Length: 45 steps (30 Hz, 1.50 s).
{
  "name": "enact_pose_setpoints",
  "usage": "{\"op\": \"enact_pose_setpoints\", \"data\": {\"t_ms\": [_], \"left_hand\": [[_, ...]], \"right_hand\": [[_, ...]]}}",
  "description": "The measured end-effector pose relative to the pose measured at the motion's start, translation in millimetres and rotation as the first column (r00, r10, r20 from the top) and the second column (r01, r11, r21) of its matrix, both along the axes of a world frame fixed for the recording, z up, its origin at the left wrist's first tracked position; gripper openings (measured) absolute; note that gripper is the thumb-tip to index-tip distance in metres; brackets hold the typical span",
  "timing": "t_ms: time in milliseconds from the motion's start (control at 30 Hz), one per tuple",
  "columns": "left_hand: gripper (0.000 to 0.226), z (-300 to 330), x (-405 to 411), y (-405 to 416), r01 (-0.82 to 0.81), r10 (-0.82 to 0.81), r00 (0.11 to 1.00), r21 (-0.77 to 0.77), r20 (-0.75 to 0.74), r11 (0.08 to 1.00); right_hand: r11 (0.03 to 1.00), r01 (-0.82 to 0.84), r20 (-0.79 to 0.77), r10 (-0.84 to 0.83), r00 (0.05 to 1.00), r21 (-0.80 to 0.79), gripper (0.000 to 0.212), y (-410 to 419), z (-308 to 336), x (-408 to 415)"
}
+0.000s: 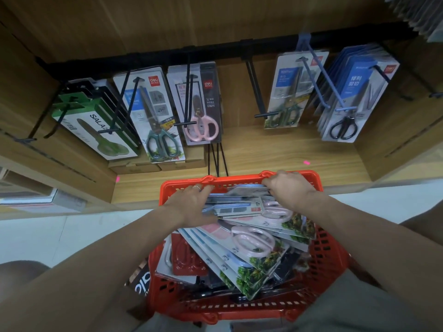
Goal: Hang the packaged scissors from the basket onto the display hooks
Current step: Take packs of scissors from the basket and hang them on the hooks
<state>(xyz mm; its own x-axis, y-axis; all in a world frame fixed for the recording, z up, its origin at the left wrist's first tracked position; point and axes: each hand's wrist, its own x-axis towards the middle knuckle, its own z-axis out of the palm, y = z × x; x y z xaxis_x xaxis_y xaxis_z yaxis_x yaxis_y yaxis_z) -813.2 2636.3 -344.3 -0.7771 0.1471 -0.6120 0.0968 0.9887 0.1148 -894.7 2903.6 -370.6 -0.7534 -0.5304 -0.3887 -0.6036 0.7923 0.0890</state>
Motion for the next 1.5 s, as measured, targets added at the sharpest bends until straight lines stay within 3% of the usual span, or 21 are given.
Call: {"op": "enact_pose_setpoints", "data": {"t_ms": [67,133,267,400,467,533,600,667,767,900,967,1067,1133,1200,1267,1333,1500], "left_hand": [[0.096,15.2,-7.4,0.8,-0.286,0.275,0.958,0.284,0.079,0.915],[0.089,27.9,-12.9,-0.1,-0.473,0.419,0.881,0.417,0.218,0.776],[0.081,45.7,-10.4,-13.3,-0.597,0.376,0.788,0.458,0.488,0.658],[0.11,54.7,-4.8,-30.1,-0.645,0.222,0.724,0.525,0.654,0.555],[0.124,52.3,-5.7,-34.1,-0.654,0.285,0.719,0.477,0.634,0.587],[0.123,49.1,-7.0,-34.4,-0.642,0.322,0.725,0.428,0.609,0.636],[0.109,46.8,-6.2,-31.9,-0.642,0.265,0.707,0.438,0.656,0.629],[0.072,46.1,-2.1,-23.6,-0.661,0.166,0.675,0.49,0.719,0.568],[0.044,44.5,5.4,-12.2,-0.703,0.219,0.677,0.53,0.702,0.475],[0.038,44.1,3.9,-10.1,-0.798,0.277,0.602,0.556,0.749,0.231],[0.031,43.5,0.0,-10.5,-0.807,0.331,0.586,0.569,0.74,0.156],[0.022,41.1,-6.0,-19.3,-0.787,0.488,0.588,0.596,0.645,0.161],[0.029,39.4,-11.6,-31.3,-0.779,0.624,0.563,0.601,0.542,0.18],[0.021,35.7,-15.2,-46.4,-0.78,0.732,0.519,0.595,0.441,0.194],[0.018,28.3,-15.3,-59.5,-0.794,0.791,0.478,0.573,0.382,0.203],[0.019,20.8,-13.4,-65.6,-0.808,0.8,0.473,0.543,0.369,0.227],[0.015,11.3,-8.5,-59.0,-0.814,0.804,0.473,0.528,0.361,0.242]], "right_hand": [[0.998,-0.055,-0.015,0.055,0.998,-0.041,0.049,-2.2,17.4,1.6],[0.989,-0.121,-0.068,0.115,0.991,-0.09,0.045,-3.3,33.2,4.5],[0.957,-0.226,-0.178,0.194,0.965,-0.183,0.052,7.0,57.3,11.4],[0.88,-0.411,-0.231,0.36,0.904,-0.237,0.064,13.0,68.9,25.9],[0.795,-0.538,-0.309,0.456,0.834,-0.28,0.061,9.2,69.5,32.0],[0.68,-0.651,-0.394,0.526,0.754,-0.338,0.055,2.8,66.2,38.2],[0.567,-0.723,-0.456,0.562,0.69,-0.396,0.048,-4.7,62.5,47.7],[0.495,-0.762,-0.516,0.561,0.647,-0.418,0.047,-10.1,59.9,56.8],[0.496,-0.765,-0.546,0.538,0.642,-0.41,0.048,-12.9,56.0,60.7],[0.574,-0.65,-0.5,0.422,0.756,-0.497,0.042,-18.7,52.5,56.5],[0.612,-0.528,-0.42,0.327,0.847,-0.588,0.051,-25.8,50.4,57.9],[0.733,-0.045,-0.076,-0.009,0.997,-0.678,0.072,-37.4,45.1,61.6],[0.687,0.377,0.254,-0.279,0.926,-0.621,0.066,-38.8,41.1,51.6],[0.63,0.67,0.554,-0.419,0.719,-0.392,0.048,-37.7,37.9,37.2],[0.637,0.736,0.651,-0.461,0.602,-0.23,0.031,-37.2,32.4,29.2],[0.632,0.748,0.665,-0.472,0.579,-0.202,0.023,-39.6,21.2,25.8],[0.523,0.842,0.743,-0.51,0.433,-0.131,0.042,-53.5,-3.4,17.5]]}}
